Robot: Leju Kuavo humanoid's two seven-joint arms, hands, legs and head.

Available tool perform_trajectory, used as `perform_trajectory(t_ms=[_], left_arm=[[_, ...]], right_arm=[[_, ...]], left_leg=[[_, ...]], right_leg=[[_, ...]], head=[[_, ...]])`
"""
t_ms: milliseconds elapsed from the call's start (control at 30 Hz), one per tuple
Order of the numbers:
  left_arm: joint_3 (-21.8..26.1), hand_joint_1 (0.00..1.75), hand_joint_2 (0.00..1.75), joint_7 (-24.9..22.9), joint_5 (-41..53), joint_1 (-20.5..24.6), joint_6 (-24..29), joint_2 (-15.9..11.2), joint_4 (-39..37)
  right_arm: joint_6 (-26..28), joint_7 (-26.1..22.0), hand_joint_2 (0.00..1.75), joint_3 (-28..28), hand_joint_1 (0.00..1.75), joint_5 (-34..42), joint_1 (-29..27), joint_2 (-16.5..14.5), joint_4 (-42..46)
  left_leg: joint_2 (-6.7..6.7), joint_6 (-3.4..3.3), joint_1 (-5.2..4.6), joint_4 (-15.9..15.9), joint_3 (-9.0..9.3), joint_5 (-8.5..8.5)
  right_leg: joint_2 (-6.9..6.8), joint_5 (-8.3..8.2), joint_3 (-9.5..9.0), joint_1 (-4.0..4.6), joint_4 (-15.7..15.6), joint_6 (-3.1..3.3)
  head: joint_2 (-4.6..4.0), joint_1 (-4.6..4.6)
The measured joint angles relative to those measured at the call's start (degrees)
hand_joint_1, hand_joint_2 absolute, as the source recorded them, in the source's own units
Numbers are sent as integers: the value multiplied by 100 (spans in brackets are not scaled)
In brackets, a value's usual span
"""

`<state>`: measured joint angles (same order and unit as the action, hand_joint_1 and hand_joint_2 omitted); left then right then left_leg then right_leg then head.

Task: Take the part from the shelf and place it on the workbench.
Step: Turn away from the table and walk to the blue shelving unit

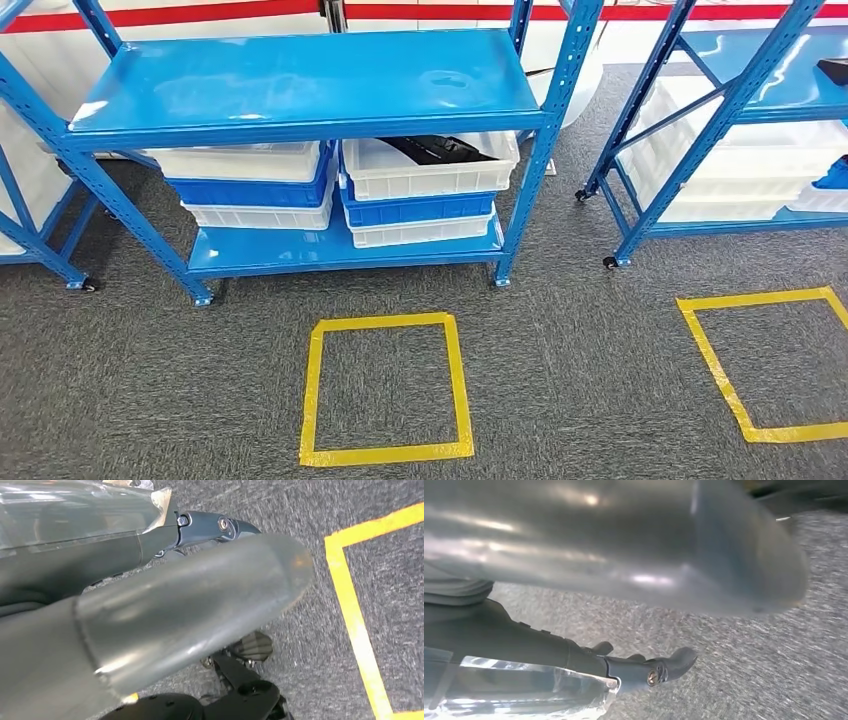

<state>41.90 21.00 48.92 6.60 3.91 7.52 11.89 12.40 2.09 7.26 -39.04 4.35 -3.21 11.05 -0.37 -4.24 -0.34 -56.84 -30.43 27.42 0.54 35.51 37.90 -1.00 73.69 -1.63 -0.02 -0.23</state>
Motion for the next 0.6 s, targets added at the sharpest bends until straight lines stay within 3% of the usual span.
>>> perform_trajectory(t_ms=[33,100,133,200,267,333,400,467,500,533,600], left_arm=[[0,0,0,-1,0,-9,-2,1,0],[0,0,0,-2,0,-27,-6,6,-2],[0,0,0,-2,-2,-30,-8,9,-4],[0,0,0,-1,-7,-25,-9,13,-8],[0,0,0,1,-11,-14,-9,11,-7],[1,0,0,7,-14,-7,-8,7,-3],[1,0,0,11,-14,1,-7,8,-1],[1,0,0,11,-15,-3,-3,11,-1],[1,0,0,10,-15,-8,1,11,0],[1,0,0,10,-15,-14,5,10,0],[2,0,0,7,-15,-23,32,7,0]], right_arm=[[-1,2,0,0,0,0,-17,5,-1],[-2,3,0,0,0,-2,-42,22,-1],[-3,2,0,0,0,-5,-45,30,-1],[-5,-4,0,0,0,-11,-37,37,-1],[-5,-10,0,0,0,-21,-31,34,-1],[-5,-11,0,1,0,-33,-31,40,1],[-6,-12,0,1,0,-42,-15,40,1],[-7,-12,0,0,0,-48,-8,29,0],[-8,-12,0,0,0,-51,-17,26,0],[-8,-12,0,1,0,-55,-26,24,-1],[-9,-12,0,1,0,-61,-37,18,-1]], left_leg=[[-8,3,-10,0,59,47],[-16,25,-29,-1,177,152],[-17,44,-45,-12,225,217],[-8,103,-71,-38,280,326],[1,159,-77,-87,343,381],[8,222,-56,-345,269,428],[14,317,-3,-947,-99,600],[16,408,68,-1549,-587,855],[19,438,96,-1663,-759,899],[21,455,117,-1598,-844,826],[23,442,138,-999,-770,322]], right_leg=[[0,-78,45,5,-117,-40],[-13,-528,-86,21,-803,-164],[-31,-731,-168,29,-1142,-176],[-58,-946,-289,54,-1490,-48],[-50,-926,-377,43,-1513,113],[-42,-894,-492,3,-1539,205],[-39,-827,-592,-15,-1557,273],[-24,-740,-668,-17,-1557,284],[-15,-689,-723,-21,-1557,270],[-8,-634,-793,-26,-1557,254],[-1,-520,-934,-36,-1560,216]], head=[[0,2],[0,8],[0,9],[0,19],[0,20],[1,5],[1,-9],[0,-13],[0,-14],[0,-14],[0,-15]])
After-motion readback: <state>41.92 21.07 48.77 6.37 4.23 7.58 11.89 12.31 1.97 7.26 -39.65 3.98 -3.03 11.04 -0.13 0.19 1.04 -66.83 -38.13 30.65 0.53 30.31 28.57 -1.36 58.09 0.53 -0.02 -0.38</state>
